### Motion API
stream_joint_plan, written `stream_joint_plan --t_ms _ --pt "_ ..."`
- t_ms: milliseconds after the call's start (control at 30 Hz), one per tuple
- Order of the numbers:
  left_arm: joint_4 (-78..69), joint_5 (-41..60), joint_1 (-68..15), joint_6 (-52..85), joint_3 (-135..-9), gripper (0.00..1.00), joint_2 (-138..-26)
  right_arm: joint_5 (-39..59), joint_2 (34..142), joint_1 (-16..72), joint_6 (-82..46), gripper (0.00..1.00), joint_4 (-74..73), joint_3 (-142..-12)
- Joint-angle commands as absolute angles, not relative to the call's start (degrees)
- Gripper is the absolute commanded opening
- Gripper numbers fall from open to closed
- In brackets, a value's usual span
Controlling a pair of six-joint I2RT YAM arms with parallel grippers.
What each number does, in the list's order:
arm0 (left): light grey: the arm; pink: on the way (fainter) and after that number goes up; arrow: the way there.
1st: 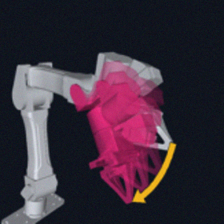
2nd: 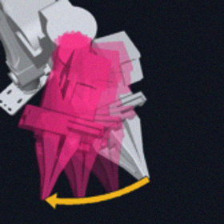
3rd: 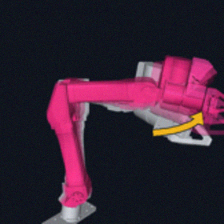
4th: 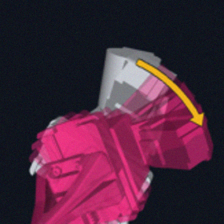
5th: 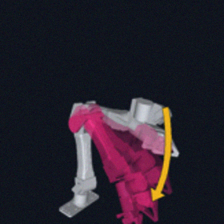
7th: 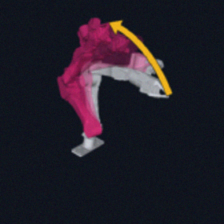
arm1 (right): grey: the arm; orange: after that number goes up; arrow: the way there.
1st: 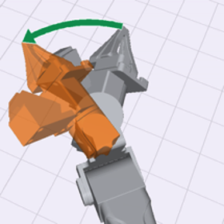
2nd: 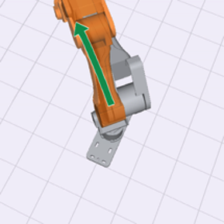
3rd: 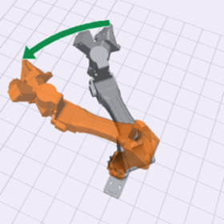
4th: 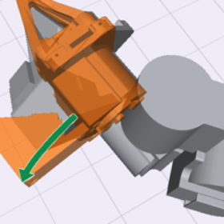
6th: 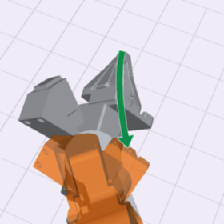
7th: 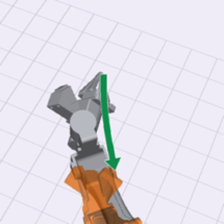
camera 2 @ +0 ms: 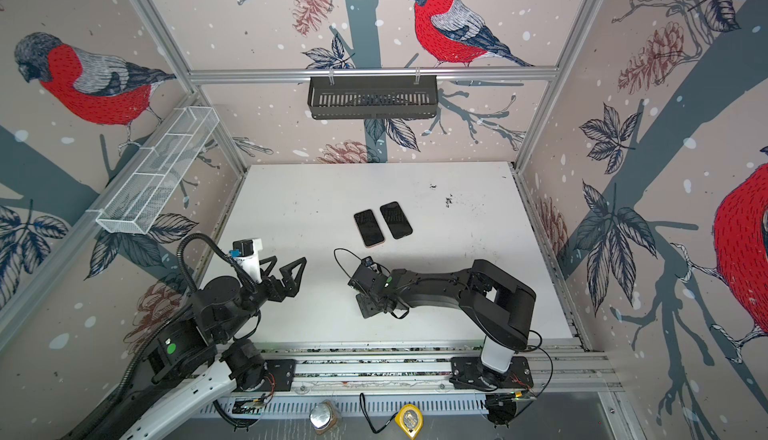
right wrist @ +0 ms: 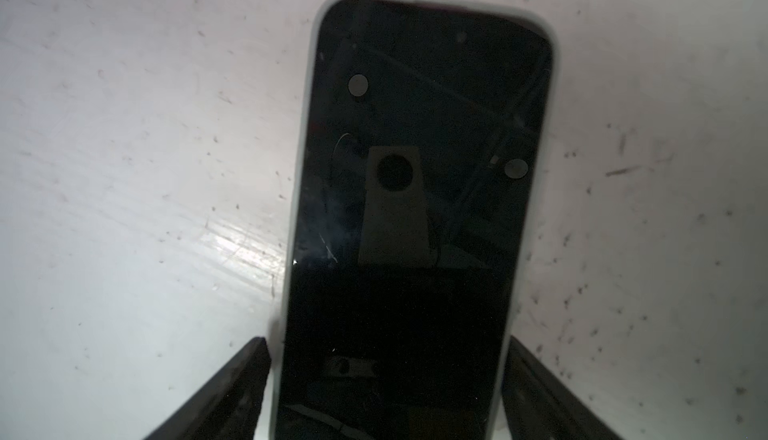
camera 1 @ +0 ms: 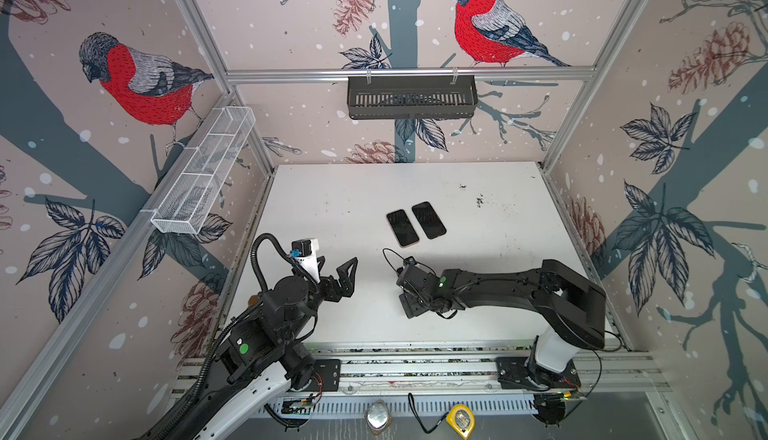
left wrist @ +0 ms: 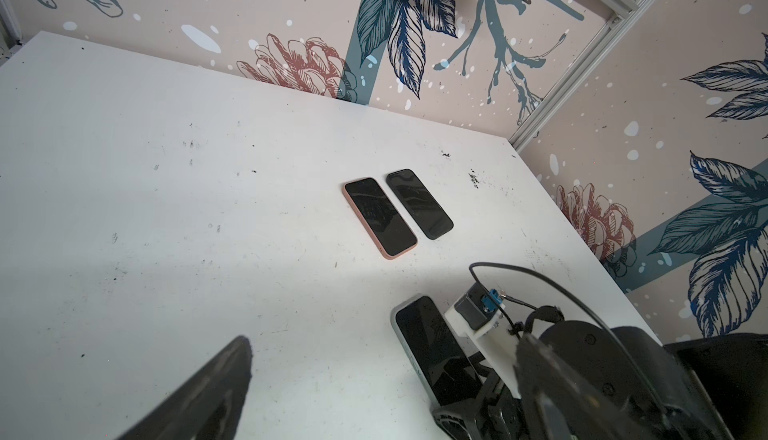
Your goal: Put the phone into the phone case
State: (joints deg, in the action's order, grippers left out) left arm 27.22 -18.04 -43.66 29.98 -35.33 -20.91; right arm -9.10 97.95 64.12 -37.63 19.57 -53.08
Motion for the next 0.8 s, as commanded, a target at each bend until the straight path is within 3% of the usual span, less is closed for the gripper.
stream_joint_plan --t_ms 0,367,500,767 --pt "25.14 -17.92 -43.58 30.18 -35.33 0.98 -21.00 -6.80 97.59 63.44 -38.92 0.84 20.81 -52.38" --pt "24.87 -17.53 -43.59 30.15 -35.20 0.98 -21.16 -7.82 95.27 62.06 -37.77 0.80 22.59 -53.39" --pt "24.88 -17.49 -43.56 30.13 -35.23 0.98 -21.02 -9.01 96.85 63.03 -37.19 0.88 23.95 -54.71" --pt "24.79 -17.40 -43.54 30.14 -35.14 0.98 -20.94 -6.68 98.79 63.16 -37.62 0.89 21.83 -53.56"
